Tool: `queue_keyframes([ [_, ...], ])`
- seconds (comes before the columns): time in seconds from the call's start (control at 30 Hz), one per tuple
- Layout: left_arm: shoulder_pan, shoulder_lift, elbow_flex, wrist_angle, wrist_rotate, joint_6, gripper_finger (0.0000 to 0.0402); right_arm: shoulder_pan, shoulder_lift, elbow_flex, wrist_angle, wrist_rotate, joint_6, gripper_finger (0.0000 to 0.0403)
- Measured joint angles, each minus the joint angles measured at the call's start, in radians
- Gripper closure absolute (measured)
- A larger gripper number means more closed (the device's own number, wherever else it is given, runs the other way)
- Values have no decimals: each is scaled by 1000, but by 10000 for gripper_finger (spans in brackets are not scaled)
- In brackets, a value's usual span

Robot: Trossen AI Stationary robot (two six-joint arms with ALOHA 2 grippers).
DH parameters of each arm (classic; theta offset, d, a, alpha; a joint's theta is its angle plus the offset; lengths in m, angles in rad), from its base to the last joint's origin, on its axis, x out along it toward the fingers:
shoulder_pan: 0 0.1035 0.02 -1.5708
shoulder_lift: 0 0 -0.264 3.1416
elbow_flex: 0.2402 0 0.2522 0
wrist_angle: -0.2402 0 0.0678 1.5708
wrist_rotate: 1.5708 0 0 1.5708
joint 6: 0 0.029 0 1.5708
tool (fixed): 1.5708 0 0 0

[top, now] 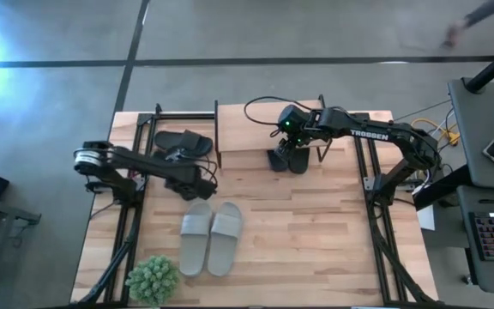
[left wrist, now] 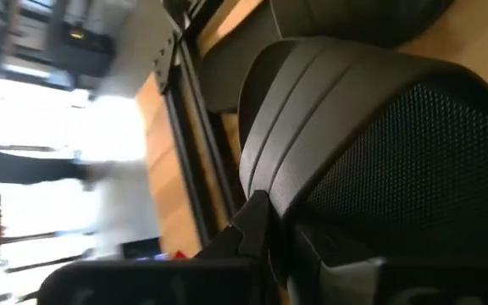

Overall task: Pick and place slides into the shelf
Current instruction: Put the black slide under the shelf

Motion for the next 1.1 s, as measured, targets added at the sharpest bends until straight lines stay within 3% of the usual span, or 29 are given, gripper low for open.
queue_keyframes([
  [0.13, -1, -97, 56, 82, 13, 71, 401, 0, 0, 0, 0, 0, 0, 207],
  [0.3, -11, -193, 104, 349, 74, 261, 401, 0, 0, 0, 2, 0, -1, 207],
  [0.5, -26, -210, 127, 591, 150, 463, 401, 0, -2, 0, 1, -35, -8, 207],
  [0.6, -37, -180, 162, 575, 157, 478, 401, 0, -4, 2, -5, -99, -2, 207],
  [0.93, -107, -62, 231, 369, 201, 474, 402, 45, -25, 2, -78, -98, 59, 207],
  [1.1, -184, -33, 260, 399, 231, 468, 402, 92, -74, -1, -176, -105, 128, 207],
])
